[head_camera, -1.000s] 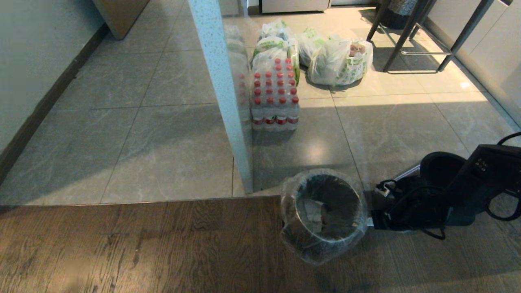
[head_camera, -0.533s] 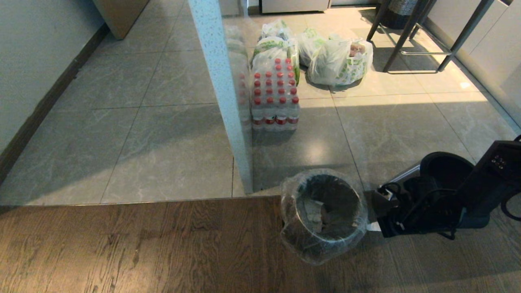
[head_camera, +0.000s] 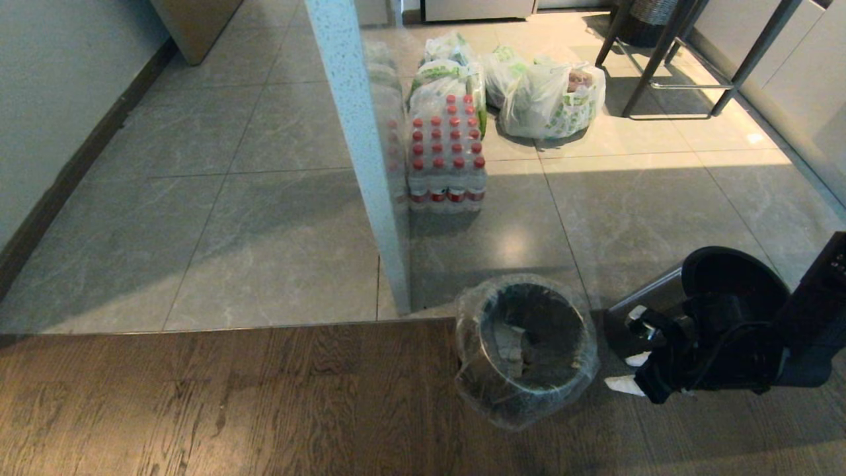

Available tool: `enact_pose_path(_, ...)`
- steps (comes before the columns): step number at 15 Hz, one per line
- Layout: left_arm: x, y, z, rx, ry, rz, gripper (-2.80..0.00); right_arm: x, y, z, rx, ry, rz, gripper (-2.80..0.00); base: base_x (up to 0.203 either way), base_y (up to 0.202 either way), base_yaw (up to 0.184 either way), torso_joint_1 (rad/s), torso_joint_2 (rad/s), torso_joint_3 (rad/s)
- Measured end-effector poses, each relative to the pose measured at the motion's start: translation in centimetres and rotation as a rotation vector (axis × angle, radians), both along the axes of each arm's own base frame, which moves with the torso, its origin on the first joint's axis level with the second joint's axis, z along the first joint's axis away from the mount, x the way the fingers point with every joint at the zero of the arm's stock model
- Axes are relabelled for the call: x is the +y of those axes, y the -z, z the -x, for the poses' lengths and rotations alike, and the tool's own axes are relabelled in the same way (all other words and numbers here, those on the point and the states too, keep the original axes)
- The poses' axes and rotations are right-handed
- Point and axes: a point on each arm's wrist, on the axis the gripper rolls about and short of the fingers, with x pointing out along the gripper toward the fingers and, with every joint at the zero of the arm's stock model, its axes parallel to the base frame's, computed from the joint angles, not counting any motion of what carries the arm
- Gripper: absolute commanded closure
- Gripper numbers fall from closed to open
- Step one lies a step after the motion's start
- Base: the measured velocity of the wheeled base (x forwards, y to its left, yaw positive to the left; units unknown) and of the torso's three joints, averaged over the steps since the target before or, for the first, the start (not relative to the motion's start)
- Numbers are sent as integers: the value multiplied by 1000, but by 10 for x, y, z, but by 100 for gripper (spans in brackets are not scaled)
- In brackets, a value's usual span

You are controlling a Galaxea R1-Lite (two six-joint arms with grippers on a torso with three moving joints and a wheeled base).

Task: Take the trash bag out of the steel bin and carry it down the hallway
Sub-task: Pick up the trash bag

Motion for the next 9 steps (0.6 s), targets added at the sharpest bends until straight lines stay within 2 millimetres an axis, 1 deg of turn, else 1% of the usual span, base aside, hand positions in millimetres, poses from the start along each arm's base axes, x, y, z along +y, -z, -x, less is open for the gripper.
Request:
enact_pose_path(3,0,0,0,0,0,0,0,-1,3,13,3,-89,-17,-280,0,0,0,0,0,0)
enact_pose_path(7,0,0,0,0,0,0,0,3,-3,24,50,-146,-123,-280,0,0,0,0,0,0)
enact_pose_path(9,0,0,0,0,0,0,0,5,-7,26,51,-177,-166,-280,0,0,0,0,0,0)
